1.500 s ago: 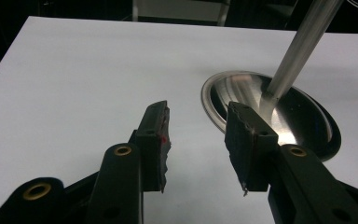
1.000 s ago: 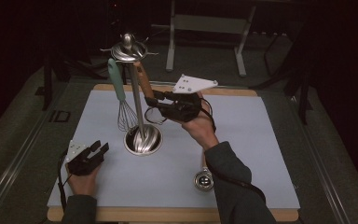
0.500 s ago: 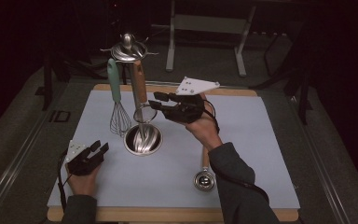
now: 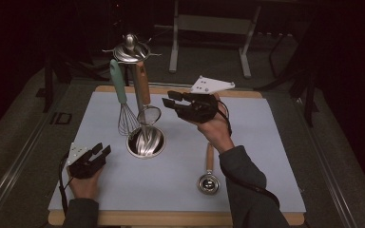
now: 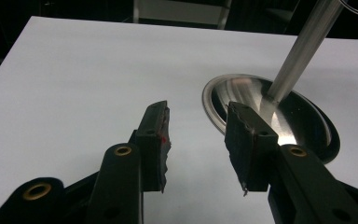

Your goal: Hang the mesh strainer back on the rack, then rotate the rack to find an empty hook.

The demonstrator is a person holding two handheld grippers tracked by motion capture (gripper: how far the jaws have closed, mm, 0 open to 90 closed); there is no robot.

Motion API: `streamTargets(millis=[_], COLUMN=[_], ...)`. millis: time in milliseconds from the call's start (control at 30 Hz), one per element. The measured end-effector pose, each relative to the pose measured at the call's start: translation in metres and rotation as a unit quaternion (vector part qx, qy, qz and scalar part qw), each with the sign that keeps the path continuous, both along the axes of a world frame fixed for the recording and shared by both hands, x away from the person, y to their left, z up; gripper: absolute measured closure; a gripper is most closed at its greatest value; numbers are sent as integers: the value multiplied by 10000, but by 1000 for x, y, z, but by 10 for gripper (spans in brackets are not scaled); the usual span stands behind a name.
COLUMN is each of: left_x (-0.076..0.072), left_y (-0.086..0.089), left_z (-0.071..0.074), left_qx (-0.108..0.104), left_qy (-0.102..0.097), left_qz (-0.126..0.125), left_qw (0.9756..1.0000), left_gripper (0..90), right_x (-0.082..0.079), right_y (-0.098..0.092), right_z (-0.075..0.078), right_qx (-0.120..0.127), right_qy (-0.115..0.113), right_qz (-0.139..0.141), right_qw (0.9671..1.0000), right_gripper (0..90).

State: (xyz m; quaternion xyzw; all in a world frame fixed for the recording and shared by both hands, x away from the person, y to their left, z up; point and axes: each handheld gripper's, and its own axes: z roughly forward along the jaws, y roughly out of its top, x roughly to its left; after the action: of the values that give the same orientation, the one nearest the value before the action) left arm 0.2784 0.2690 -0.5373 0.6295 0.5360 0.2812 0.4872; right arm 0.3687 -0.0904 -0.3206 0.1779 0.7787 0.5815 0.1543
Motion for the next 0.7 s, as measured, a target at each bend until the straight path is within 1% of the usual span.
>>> streamTargets(millis=[367, 600, 700], left_x=[0, 0, 0], left_y=[0, 0, 0], left_z=[0, 0, 0], left_qx=[12, 13, 23], left_qy=[4, 1, -9], left_qz=[-11, -4, -6], left_qw=[10000, 10000, 10000], left_gripper=[604, 604, 604], right_x=[0, 0, 1], right_y=[-5, -8, -10], right_z=[-2, -4, -6], right_qx=[-76, -102, -159], right_qy=[-1, 2, -14], right_qz=[-90, -100, -170], right_qw=[9999, 9999, 9997], right_gripper=[658, 658, 658])
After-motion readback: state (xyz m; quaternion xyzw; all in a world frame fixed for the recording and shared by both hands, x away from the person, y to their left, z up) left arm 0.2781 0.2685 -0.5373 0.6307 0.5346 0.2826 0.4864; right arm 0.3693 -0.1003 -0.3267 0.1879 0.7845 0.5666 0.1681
